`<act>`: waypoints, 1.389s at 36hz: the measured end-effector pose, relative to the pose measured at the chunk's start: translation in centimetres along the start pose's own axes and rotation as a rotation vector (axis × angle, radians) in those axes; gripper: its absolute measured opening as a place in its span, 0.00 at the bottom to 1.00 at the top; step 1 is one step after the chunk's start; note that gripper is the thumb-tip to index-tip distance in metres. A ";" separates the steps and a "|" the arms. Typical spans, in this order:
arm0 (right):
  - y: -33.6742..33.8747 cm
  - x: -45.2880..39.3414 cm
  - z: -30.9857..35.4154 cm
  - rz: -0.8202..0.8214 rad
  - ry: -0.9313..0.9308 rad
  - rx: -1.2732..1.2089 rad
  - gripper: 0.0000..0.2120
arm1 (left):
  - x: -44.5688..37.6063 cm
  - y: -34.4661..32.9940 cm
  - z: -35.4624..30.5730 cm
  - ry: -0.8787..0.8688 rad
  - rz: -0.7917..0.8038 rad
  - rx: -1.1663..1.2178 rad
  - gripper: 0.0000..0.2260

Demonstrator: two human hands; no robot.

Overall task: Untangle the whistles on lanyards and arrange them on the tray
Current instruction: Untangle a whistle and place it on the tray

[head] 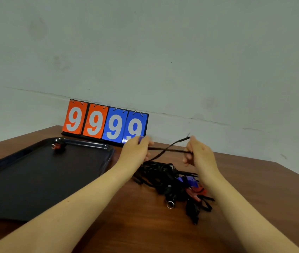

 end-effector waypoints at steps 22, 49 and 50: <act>-5.2 3.3 1.1 0.436 0.235 0.319 0.09 | 0.8 -1.1 -2.7 0.119 0.123 0.527 0.15; -1.1 0.4 -2.0 0.360 -0.520 -0.539 0.21 | 0.2 -1.4 0.6 -0.285 0.419 -0.715 0.06; -0.9 0.3 -1.8 0.354 -0.516 -0.626 0.20 | 0.1 -1.4 0.5 -0.256 0.415 -0.683 0.06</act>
Point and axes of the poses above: each hand's wrist, its own x-axis away from the middle knuckle, its own y-axis out of the back of the hand, z = x × y, the point moved 5 cm from there along -x, towards the middle knuckle, and after that the axes turned 15 degrees about x, right-handed, at the moved point
